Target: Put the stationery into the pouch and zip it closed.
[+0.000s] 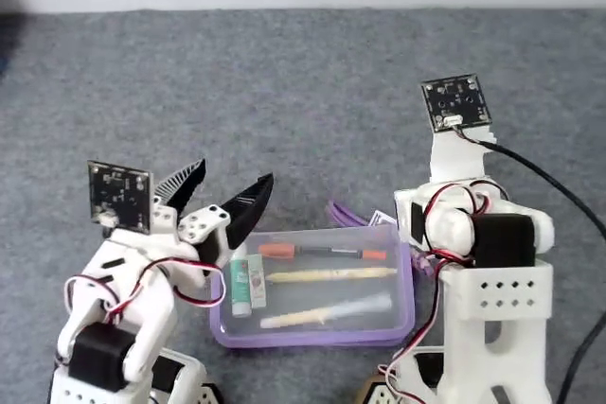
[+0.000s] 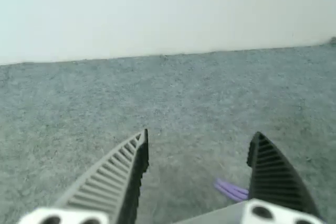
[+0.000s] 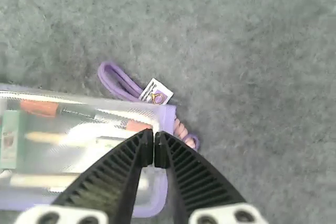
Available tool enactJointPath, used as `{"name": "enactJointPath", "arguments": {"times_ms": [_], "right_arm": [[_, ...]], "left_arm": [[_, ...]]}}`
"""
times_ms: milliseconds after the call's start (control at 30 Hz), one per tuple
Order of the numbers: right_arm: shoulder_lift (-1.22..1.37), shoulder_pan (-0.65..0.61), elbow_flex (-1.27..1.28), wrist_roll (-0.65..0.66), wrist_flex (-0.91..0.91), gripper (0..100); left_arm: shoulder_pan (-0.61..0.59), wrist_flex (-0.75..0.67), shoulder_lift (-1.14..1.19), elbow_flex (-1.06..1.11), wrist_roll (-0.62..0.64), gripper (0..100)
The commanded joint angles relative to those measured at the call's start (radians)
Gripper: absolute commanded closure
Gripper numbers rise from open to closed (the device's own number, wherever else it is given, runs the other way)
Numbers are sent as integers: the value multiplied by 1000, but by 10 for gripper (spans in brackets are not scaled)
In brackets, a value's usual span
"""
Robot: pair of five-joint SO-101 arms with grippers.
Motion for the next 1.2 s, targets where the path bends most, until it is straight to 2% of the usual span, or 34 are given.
{"name": "enactJointPath", "arguments": {"times_ms": [0,167,300,433,600,833,1100,1167], "right_arm": [[-13,-61,-11,-38,62,980],[-13,-113,-11,-124,137,980],[-25,-114,-12,-172,143,981],[-77,-119,-11,-181,173,990],[-189,-111,9,-183,168,990],[-383,-110,157,-276,166,990],[-622,-110,358,-278,54,990],[-664,-110,413,-278,41,990]], "left_arm": [[-12,-2,-9,-19,12,705],[-14,189,-9,-104,48,706],[-106,293,-9,-157,84,715],[-193,379,-9,-223,86,818],[-232,442,-9,-255,83,991],[-230,502,-51,-245,26,986],[-230,502,-440,-12,-78,986],[-232,499,-457,22,-94,985]]}}
